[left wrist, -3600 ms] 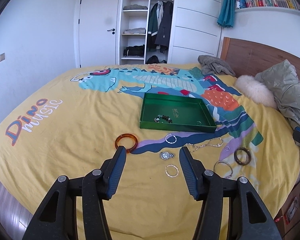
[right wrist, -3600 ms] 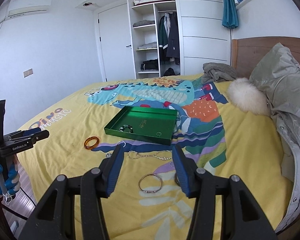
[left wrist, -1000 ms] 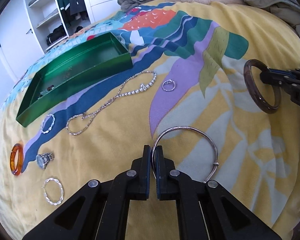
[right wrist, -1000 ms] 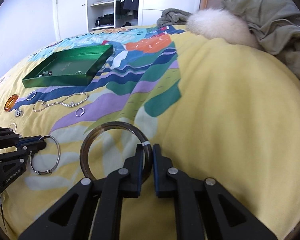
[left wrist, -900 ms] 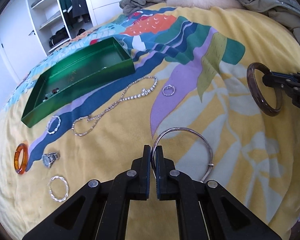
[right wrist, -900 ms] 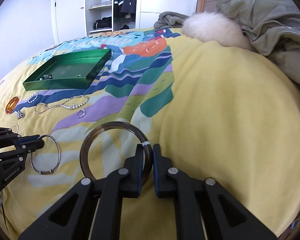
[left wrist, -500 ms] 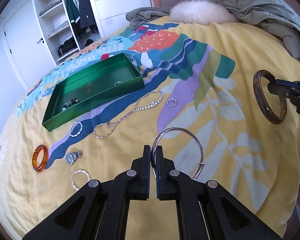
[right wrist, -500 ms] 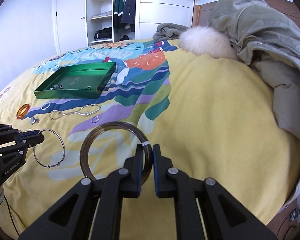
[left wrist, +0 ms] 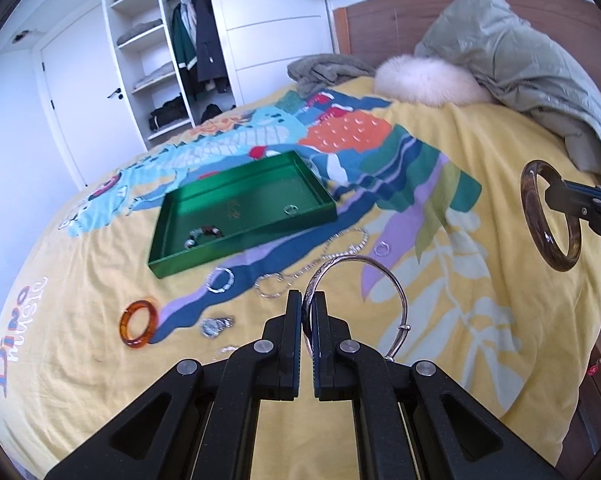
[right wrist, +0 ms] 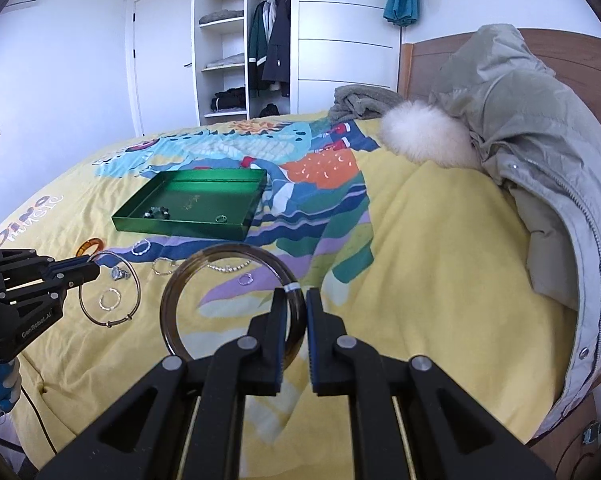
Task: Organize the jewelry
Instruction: 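Carry the silver and dark brown bangles into the green tray and release them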
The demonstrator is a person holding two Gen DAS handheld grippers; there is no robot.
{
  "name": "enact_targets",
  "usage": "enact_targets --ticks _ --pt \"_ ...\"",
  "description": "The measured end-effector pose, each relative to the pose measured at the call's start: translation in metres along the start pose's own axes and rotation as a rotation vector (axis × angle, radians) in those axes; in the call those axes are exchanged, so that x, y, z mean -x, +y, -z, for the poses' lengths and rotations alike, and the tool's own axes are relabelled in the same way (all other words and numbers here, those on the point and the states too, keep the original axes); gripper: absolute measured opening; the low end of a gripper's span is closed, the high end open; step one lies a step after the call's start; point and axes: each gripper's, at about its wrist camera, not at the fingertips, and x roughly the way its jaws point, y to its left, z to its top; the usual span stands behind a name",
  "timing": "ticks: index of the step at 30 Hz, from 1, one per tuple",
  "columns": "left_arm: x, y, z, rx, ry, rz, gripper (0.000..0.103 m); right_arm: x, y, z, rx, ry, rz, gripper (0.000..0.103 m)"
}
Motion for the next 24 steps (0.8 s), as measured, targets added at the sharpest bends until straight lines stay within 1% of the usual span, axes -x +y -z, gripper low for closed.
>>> enact_targets --ticks 7,14,20,24 --pt "0.031 0.041 -0.016 0.045 -0.066 -0.037 0.004 0.016 0.032 -0.033 0.022 -0.057 -0.049 0.008" --pt "0.049 0.091 -0.038 0.086 -0.113 -0.091 0.004 0.014 0.062 -0.076 0.037 -0.104 -0.095 0.008" --pt "0.041 0.129 -0.06 0.124 -0.128 -0.121 0.004 -0.003 0.087 -0.118 0.055 -0.13 -0.121 0.008" --pt "0.02 0.152 -0.077 0.161 -0.126 -0.123 0.004 -0.032 0.097 -0.141 0.056 -0.118 -0.128 0.008"
